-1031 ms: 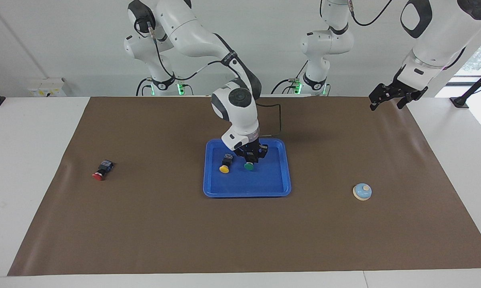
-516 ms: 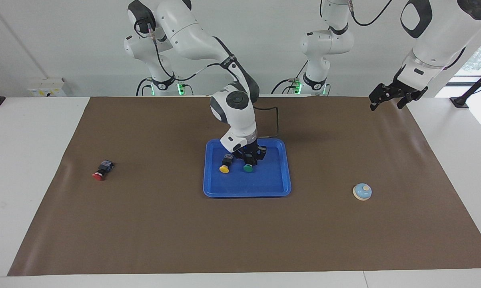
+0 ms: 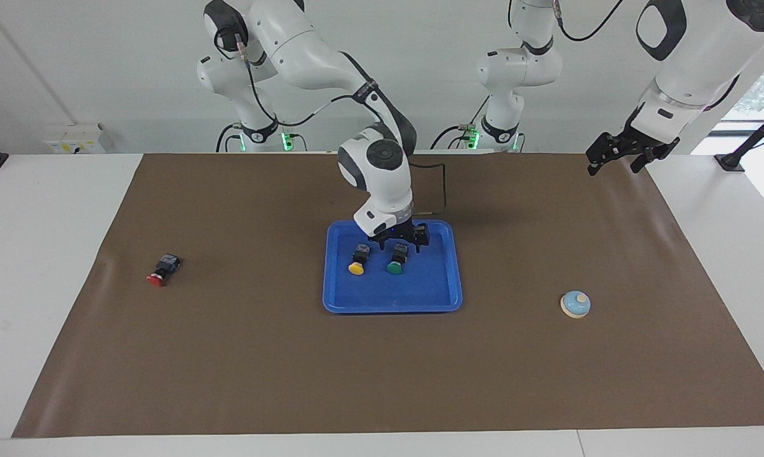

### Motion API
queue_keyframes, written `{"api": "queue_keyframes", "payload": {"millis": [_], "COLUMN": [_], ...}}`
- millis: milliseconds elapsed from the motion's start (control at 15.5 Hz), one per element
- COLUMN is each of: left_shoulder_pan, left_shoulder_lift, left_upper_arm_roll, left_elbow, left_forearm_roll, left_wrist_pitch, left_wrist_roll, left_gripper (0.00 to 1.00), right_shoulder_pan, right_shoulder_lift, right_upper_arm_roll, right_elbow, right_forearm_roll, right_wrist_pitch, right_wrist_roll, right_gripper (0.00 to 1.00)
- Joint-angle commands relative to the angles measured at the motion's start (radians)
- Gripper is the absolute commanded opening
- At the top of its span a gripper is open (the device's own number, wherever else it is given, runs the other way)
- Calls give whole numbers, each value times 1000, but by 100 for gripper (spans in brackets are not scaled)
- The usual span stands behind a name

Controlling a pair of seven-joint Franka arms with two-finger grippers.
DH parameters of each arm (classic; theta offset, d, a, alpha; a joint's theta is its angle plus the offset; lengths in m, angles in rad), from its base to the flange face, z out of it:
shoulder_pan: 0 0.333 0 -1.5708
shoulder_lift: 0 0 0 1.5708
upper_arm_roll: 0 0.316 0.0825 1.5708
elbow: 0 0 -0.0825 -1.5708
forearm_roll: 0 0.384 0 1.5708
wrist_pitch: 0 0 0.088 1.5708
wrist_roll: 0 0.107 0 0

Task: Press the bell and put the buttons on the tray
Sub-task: 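Lower the green button beside the orange one and release it, then move the right gripper to the red-capped button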

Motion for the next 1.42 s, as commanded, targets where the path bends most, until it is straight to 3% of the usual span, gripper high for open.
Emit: {"api": "queue_keyframes", "payload": {"millis": [0,387,773,1096,1353], "left_shoulder_pan": [1,1,1,1,1], "left_shoulder_lift": [-16,-16,-16,-16,-16], "left_upper_arm_roll": [3,3,3,3,3], "left_elbow": [-9,-9,-12,-9,-9], "left_forearm_roll": [-15,-15,-15,-15,-15], "left_wrist_pitch": [0,0,0,0,0], "left_wrist_roll": [1,1,1,1,1], "left_gripper": [100,100,100,100,100], "right_shoulder_pan": [-50,-246,-531,-696,-788], "right_shoulder_lift": [-71,-217,-251,-283,-328], "right_upper_arm_roll": [3,3,2,2,2], "right_elbow": [37,27,12,-93,-282], "right_forearm_roll": [-4,-7,-31,-114,-191], "right_wrist_pitch": [-102,-281,-355,-300,-87], "right_wrist_roll": [14,-86,-380,-572,-581], "right_gripper": [100,100,100,100,100]}}
